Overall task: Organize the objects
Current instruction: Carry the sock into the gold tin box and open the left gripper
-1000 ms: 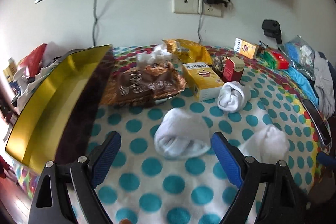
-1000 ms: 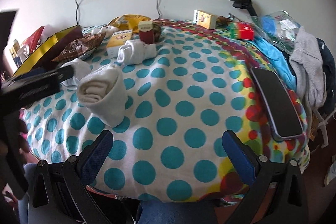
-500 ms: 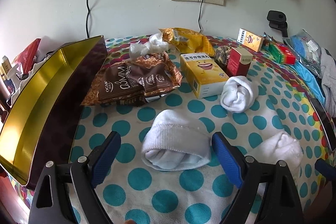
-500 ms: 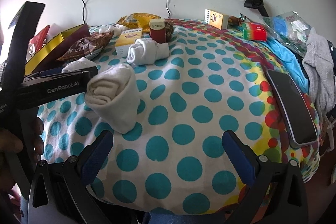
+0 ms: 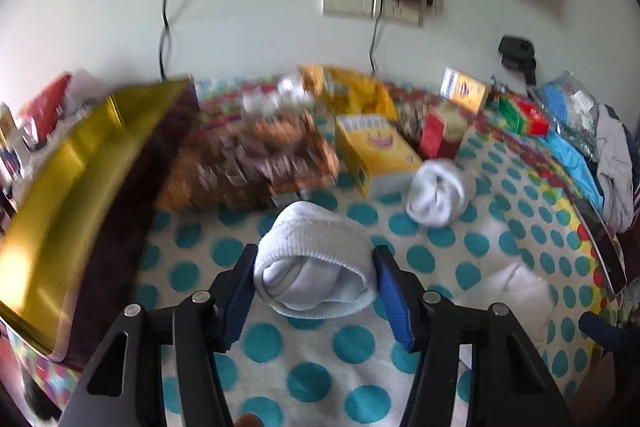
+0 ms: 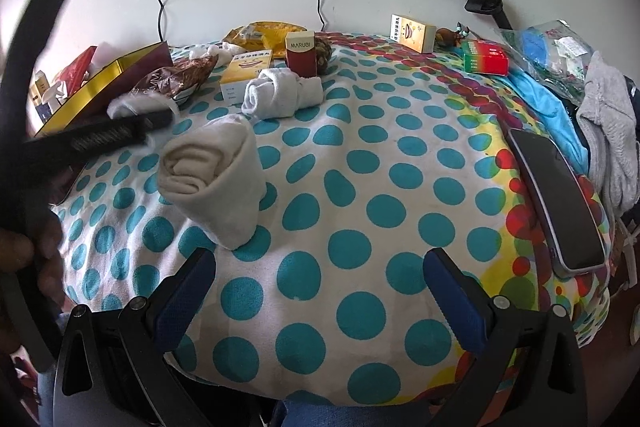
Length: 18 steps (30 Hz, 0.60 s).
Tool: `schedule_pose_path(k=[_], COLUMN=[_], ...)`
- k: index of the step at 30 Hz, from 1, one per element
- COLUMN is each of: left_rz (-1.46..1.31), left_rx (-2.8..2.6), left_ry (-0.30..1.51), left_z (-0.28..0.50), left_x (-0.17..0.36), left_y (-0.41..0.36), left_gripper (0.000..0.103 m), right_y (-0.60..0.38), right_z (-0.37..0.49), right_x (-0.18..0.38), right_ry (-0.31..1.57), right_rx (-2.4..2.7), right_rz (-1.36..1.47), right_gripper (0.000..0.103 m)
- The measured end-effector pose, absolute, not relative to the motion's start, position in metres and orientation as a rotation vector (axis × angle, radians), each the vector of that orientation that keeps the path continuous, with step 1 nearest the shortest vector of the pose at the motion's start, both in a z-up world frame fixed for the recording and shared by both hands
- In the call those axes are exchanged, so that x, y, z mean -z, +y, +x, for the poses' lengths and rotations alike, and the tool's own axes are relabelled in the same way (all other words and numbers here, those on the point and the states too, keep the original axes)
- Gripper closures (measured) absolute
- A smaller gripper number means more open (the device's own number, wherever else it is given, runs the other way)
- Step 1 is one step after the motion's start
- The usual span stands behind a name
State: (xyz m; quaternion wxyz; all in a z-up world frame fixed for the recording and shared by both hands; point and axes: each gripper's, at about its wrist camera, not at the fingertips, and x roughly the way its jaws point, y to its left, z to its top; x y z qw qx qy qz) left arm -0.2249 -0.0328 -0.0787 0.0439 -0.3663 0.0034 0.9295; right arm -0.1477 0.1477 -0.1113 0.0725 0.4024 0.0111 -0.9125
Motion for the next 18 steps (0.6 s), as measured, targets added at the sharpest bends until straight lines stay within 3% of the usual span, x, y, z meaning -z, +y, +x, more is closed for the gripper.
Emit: schedule_pose_path(k=[4,9,18], left_rz=[-1.009,-1.03,-1.334], left_rx=[-2.937,-3.064,-3.123], left_ry=[0.08,-0.002,-0.182], left_z=[-0.219,-0.225,-0.23], left_x=[0.044,0.016,0.056], left_y=[-0.054,-0.12,-0.217], left_gripper=[0.045,0.045,0.045], right_y=[0.145,0.139,0.13], right_z=[-0.149,-0.15,-0.147], right_x=[0.113,0.115,0.11], right_ry=[0.037,0.05,0.08], right_rx=[2.732,2.724,2.722], right_rz=[1.213,1.21,1.187], right_gripper=[0.0,0.0,0.0])
